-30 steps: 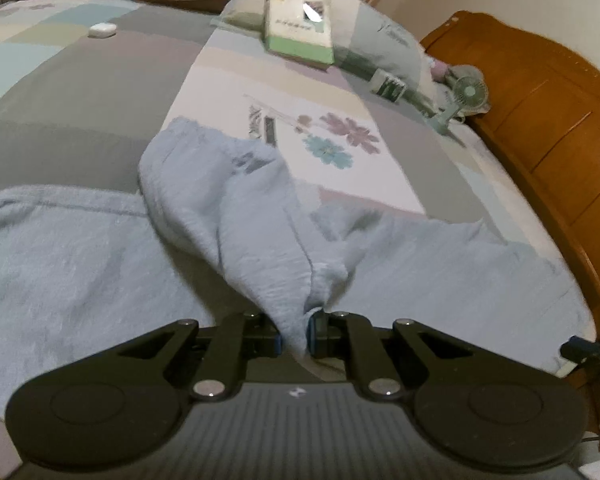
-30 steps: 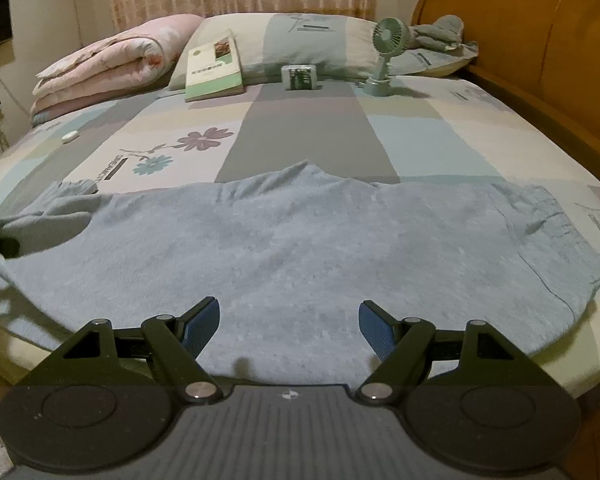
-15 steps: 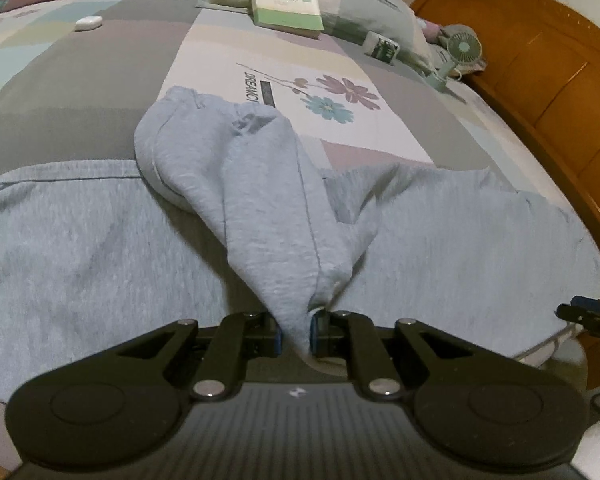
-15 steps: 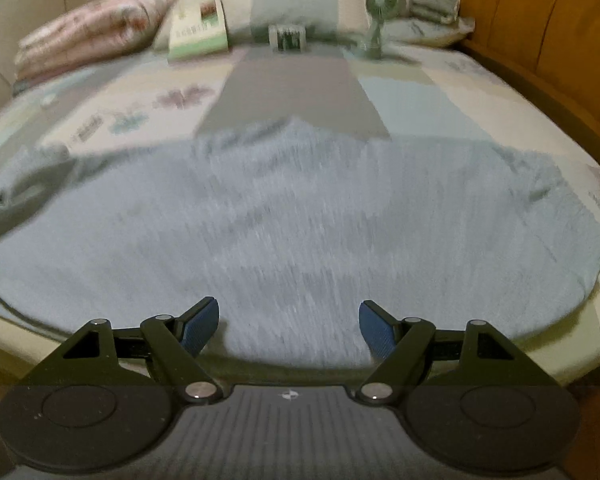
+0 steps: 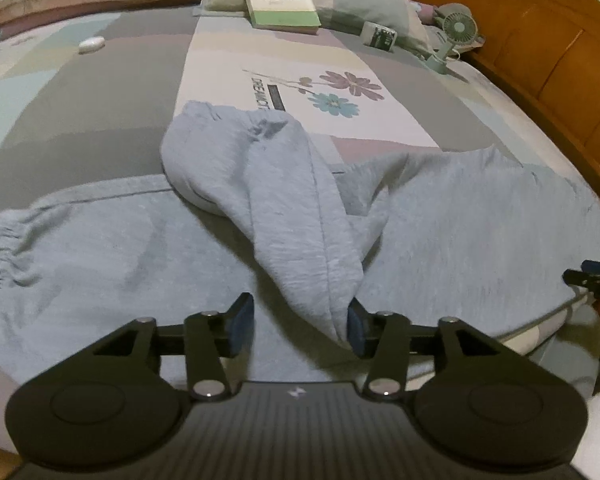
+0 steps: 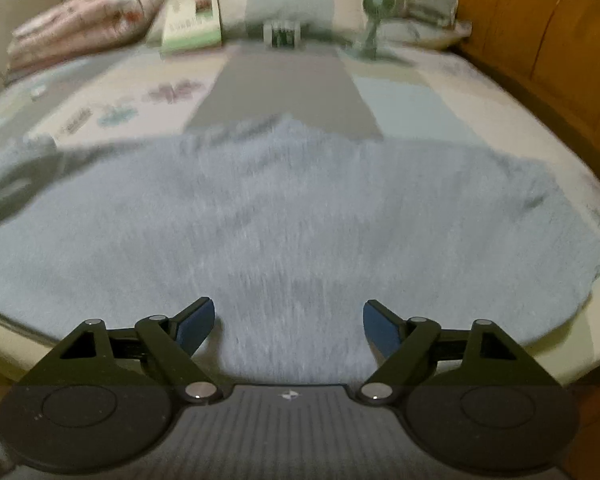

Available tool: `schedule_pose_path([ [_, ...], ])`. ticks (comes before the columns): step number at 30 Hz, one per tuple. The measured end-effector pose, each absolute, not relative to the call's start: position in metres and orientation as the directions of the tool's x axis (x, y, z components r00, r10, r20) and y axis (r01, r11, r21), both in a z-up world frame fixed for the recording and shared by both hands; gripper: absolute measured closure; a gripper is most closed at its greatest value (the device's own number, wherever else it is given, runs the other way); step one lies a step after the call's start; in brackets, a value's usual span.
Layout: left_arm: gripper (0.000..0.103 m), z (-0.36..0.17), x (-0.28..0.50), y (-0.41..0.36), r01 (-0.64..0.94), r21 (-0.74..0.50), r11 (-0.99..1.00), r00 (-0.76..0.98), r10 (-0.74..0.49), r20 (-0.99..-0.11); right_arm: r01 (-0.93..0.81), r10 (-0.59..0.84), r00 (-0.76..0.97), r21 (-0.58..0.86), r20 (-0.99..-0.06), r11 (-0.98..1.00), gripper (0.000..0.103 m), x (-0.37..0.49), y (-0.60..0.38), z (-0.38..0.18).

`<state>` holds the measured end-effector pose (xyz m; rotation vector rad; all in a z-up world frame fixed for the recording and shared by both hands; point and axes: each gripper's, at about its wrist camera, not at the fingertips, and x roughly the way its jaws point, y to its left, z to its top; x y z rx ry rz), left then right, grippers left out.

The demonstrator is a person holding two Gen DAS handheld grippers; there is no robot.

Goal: Fold clothes

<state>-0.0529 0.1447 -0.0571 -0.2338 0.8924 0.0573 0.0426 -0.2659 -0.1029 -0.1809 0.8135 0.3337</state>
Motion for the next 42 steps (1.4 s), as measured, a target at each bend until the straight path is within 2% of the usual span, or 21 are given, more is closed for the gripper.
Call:
schedule_pose_path([
  [2,0.046,-0.048,-0.058,0.147,-0.148,-0.156,0.977,0.635,-0.027,-0.772,-0.365,0.216,0.633,-0.04,-0.743,0.93,0.01,0.041,-0.265,-0.11],
  [11,0.038,0.011,-0.058,0.139,-0.11,-0.024,0.994,0.73,0.064,-0.68,-0.338,0.244,0.639,0.018,-0.729,0.941,0.009,0.037,-0.278,-0.105],
  [16,0.034,0.012,-0.026,0.098,0.051,-0.044,0.998,0.745,-0.067,-0.664,-0.305,0.248,0.66,0.049,-0.709,0.951,0.009,0.044,-0.287,-0.1],
  [23,0.033,-0.035,0.032,0.025,0.277,-0.061,0.959,0.65,-0.234,-0.724,-0.242,0.215,0.655,0.068,-0.725,0.968,0.009,0.044,-0.309,-0.103],
  [30,0.033,-0.088,0.048,0.007,0.283,-0.055,0.957,0.54,-0.207,-0.816,-0.201,0.169,0.68,0.041,-0.714,0.979,0.009,0.055,-0.315,-0.098],
  [32,0.027,-0.09,0.036,0.009,0.296,-0.058,0.954,0.552,-0.22,-0.805,-0.194,0.153,0.693,0.022,-0.704,0.981,0.008,0.06,-0.313,-0.095],
  [36,0.027,-0.086,0.028,0.012,0.324,-0.032,0.945,0.527,-0.209,-0.824,-0.21,0.136,0.664,-0.009,-0.735,0.978,0.007,0.071,-0.302,-0.112],
  [37,0.027,-0.083,0.033,0.013,0.317,-0.044,0.947,0.517,-0.212,-0.829,-0.212,0.134,0.659,-0.011,-0.74,0.977,0.001,0.072,-0.301,-0.116],
  [38,0.027,-0.079,0.038,0.013,0.311,-0.059,0.949,0.513,-0.219,-0.83,-0.216,0.133,0.662,-0.018,-0.737,0.976,0.0,0.07,-0.301,-0.117],
  [42,0.027,-0.063,0.074,0.001,0.366,-0.127,0.922,0.552,-0.325,-0.768,-0.197,0.135,0.657,0.004,-0.741,0.98,0.0,0.073,-0.305,-0.11],
])
